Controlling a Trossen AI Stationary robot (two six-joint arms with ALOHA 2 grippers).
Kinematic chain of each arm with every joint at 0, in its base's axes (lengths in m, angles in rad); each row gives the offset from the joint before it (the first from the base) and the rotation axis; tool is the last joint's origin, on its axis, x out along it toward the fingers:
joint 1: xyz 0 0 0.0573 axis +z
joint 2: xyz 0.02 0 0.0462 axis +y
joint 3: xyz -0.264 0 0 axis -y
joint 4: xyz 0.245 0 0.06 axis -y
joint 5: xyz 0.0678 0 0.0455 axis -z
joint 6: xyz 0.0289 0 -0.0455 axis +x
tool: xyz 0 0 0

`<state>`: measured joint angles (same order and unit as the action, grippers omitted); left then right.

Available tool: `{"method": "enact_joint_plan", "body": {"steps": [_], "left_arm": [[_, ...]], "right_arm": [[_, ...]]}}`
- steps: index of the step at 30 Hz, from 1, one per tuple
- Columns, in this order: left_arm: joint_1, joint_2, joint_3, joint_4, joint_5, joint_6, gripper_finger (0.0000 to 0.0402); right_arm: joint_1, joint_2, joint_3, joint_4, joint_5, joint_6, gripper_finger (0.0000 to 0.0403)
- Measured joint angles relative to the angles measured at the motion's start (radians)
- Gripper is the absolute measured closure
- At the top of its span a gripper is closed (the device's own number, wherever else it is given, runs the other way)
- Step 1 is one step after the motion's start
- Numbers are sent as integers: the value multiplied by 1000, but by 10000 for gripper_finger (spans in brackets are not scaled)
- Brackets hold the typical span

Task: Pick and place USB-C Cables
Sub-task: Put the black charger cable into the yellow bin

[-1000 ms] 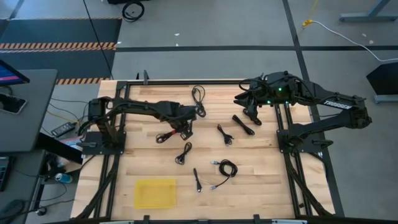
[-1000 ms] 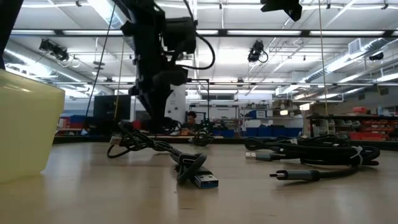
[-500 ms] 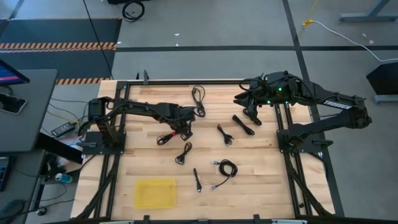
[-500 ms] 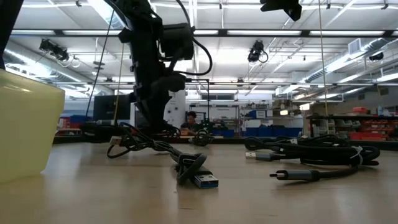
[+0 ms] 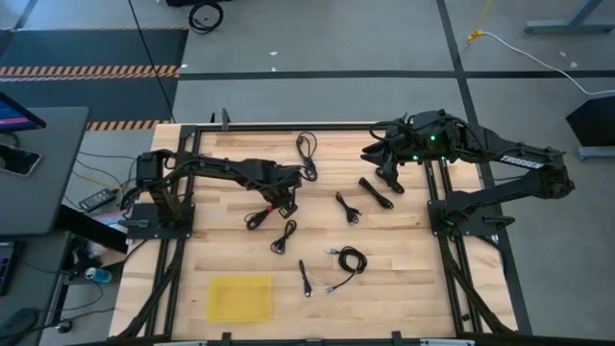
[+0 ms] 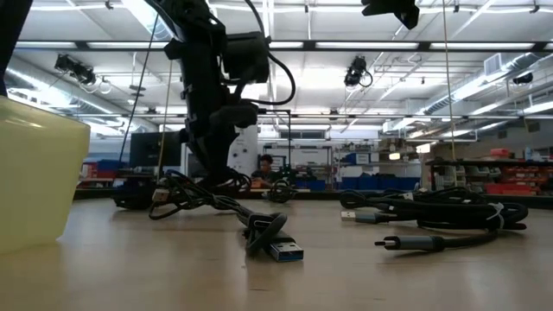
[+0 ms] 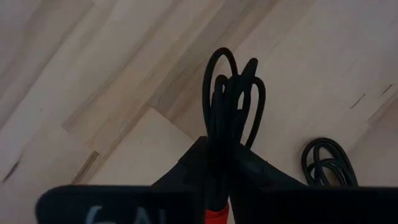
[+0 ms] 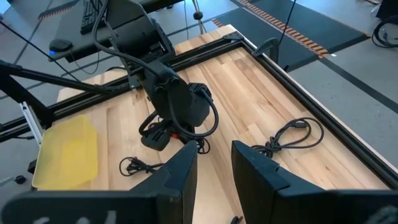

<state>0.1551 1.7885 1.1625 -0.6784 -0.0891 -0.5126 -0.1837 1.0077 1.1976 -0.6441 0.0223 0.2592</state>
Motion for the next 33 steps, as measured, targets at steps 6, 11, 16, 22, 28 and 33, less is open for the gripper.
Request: {"method": "enact_joint_plan", "body": {"steps": [6,11,16,22,28,33], "left_arm": [[0,0,0,1,-1,0,316],[0,0,0,2,-8,1,266],[0,0,0,19,80,-23,229],[-54,0,2,41,324,-102,219],[-118,0,2,38,239,-105,222],[-150,0,2,20,232,-188,225]], "right_arm": [[0,0,0,0,-16,0,298],[0,0,0,0,-17,0,298],[0,0,0,0,-17,0,298],[0,0,0,0,-23,0,298],[0,0,0,0,-23,0,298],[0,0,0,0,-25,0,298]]}}
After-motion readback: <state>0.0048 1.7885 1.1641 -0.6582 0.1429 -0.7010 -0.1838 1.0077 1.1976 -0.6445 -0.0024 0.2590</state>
